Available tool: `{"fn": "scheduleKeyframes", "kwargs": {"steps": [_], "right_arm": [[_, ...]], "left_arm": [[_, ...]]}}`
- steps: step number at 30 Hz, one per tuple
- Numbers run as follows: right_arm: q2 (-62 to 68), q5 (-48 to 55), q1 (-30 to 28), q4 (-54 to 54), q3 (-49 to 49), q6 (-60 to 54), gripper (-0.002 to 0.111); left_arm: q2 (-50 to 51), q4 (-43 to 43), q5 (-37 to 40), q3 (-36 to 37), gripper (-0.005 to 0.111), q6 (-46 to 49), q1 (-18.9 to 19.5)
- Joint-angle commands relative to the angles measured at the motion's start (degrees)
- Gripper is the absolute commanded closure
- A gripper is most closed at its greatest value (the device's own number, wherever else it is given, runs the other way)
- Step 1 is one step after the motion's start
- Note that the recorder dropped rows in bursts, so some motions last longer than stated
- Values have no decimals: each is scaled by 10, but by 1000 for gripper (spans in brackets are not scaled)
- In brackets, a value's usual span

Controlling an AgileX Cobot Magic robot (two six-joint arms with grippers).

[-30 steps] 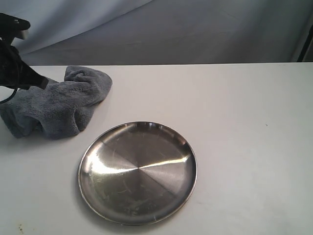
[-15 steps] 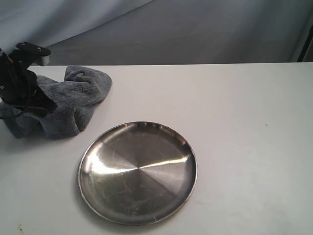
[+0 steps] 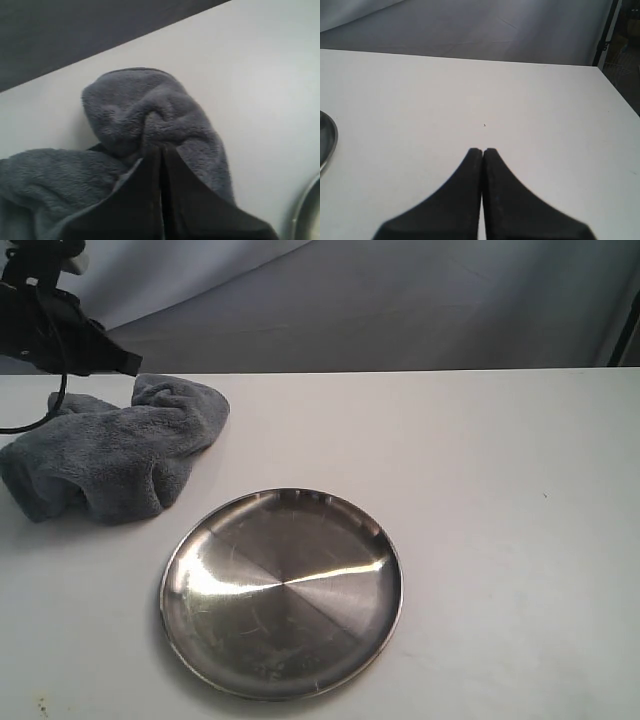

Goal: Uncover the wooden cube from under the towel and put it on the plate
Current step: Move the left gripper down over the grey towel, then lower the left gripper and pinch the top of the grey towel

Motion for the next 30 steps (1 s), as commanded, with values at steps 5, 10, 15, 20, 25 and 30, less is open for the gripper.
{"fn": "scheduleKeyframes", "kwargs": {"steps": [5,10,15,20,25,30], "right_arm": [[-4,0,0,2,1,2,108],[-4,0,0,2,1,2,108],[-4,0,0,2,1,2,108],[-4,0,0,2,1,2,108],[-4,0,0,2,1,2,108],[-4,0,0,2,1,2,108]], "left_arm": [[-12,331,-1,-2,107,-235,9],[-21,492,87,-2,107,-355,9],[-21,474,182,-2,107,-351,9],[-17,377,237,-1,107,-278,9],[-14,183,254,-1,107,-92,9],[-14,9,243,-1,107,81,9]]}}
